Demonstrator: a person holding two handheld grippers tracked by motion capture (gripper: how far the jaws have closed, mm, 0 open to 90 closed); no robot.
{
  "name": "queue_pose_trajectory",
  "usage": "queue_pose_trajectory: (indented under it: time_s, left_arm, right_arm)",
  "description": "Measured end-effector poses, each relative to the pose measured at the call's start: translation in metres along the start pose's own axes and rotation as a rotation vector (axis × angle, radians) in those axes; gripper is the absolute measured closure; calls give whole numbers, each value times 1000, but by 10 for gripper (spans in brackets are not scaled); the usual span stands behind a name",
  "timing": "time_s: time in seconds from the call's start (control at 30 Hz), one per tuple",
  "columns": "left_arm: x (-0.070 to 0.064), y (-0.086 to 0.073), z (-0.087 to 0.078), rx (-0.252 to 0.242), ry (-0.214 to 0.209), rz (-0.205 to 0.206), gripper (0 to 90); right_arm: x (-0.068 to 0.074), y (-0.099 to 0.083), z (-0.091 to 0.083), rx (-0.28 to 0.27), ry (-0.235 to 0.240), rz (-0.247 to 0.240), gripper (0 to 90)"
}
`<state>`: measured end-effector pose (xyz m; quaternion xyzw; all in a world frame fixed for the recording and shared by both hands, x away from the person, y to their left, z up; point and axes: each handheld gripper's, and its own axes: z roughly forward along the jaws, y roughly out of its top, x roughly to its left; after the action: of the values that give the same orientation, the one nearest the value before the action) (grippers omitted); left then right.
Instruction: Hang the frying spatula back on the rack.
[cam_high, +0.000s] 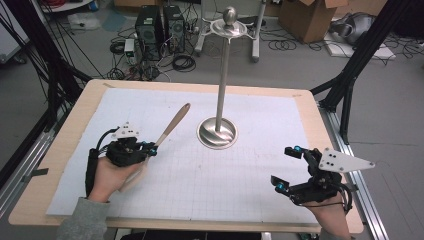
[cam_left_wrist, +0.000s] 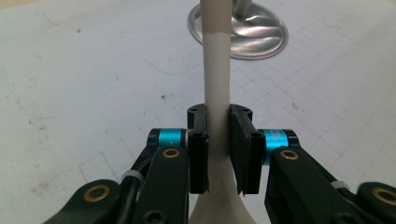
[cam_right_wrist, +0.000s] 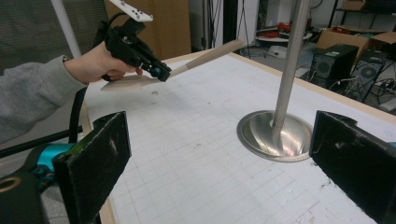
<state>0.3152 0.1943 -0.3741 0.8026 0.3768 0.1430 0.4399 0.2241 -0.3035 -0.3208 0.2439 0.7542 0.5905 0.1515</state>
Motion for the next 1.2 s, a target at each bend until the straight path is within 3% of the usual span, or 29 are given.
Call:
queue_pose_trajectory:
  time_s: [0.2, 0.33, 0.53, 0.7, 0.93, 1.2]
  left_arm:
    - [1, 7, -16, -31, 8, 4, 777]
    - [4, 7, -20, -60, -2, -32, 776]
    - [4, 10, -25, -64, -1, -30, 776]
    - [0, 17, -31, -108, -33, -62, 776]
    - [-6, 30, -35, -112, -28, -39, 776]
    - [-5, 47, -45, -106, -52, 0, 776]
  right_arm:
    - [-2, 0, 4, 2, 10, -1, 41]
    - [-2, 1, 4, -1, 11, -2, 41]
    - [-3, 2, 3, -15, 14, -1, 41]
    - [-4, 2, 6, -10, 21, 0, 42]
    - [-4, 4, 6, -18, 26, -4, 44]
    - [-5, 3, 6, -19, 27, -6, 44]
